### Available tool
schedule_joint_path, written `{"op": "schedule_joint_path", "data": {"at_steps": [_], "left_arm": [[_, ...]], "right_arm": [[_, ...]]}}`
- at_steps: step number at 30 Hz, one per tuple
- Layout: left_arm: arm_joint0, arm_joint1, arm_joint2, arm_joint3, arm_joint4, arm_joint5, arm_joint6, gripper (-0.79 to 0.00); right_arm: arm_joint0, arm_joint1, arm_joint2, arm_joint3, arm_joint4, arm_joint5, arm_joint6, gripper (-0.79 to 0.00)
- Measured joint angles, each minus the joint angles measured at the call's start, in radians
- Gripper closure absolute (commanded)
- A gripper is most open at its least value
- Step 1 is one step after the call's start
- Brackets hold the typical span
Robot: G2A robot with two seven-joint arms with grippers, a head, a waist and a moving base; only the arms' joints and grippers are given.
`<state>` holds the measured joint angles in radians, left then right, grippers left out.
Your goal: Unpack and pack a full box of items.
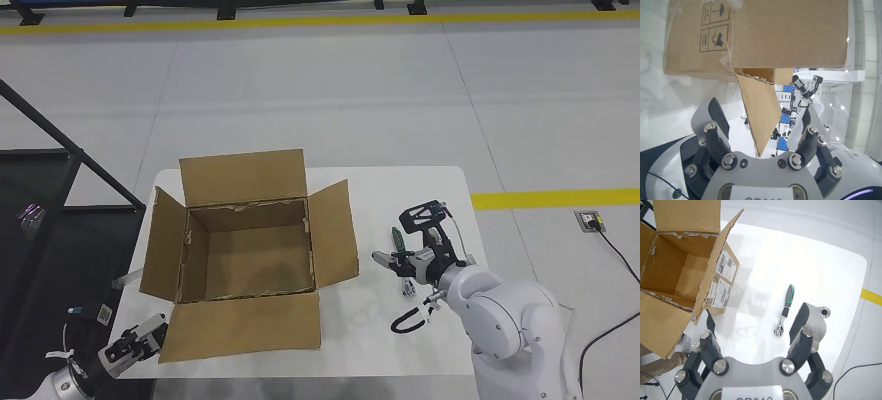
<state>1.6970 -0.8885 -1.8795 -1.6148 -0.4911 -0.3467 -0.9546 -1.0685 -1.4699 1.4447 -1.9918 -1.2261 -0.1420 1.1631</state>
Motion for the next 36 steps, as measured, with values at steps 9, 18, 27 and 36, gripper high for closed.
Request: {"op": "schedule_joint_path", "data": {"at_steps": [9, 18, 27, 36], "left_arm": [[0.037, -0.010, -0.017, -0.038, 0.128, -0.114, 0.145, -0.785], [0.048, -0.028, -0.035, -0.021, 0.477, -0.317, 0.431, -0.785], [0.019, -0.060, -0.031, -0.039, 0.925, -0.314, 0.874, -0.785], [-0.017, -0.076, 0.025, -0.053, 1.251, -0.264, 1.073, -0.785]], "right_arm": [[0.000, 0.000, 0.000, 0.000, 0.000, 0.000, 0.000, -0.785], [0.000, 0.000, 0.000, 0.000, 0.000, 0.000, 0.000, -0.785], [0.000, 0.000, 0.000, 0.000, 0.000, 0.000, 0.000, -0.785], [0.000, 0.000, 0.000, 0.000, 0.000, 0.000, 0.000, -0.785]]}}
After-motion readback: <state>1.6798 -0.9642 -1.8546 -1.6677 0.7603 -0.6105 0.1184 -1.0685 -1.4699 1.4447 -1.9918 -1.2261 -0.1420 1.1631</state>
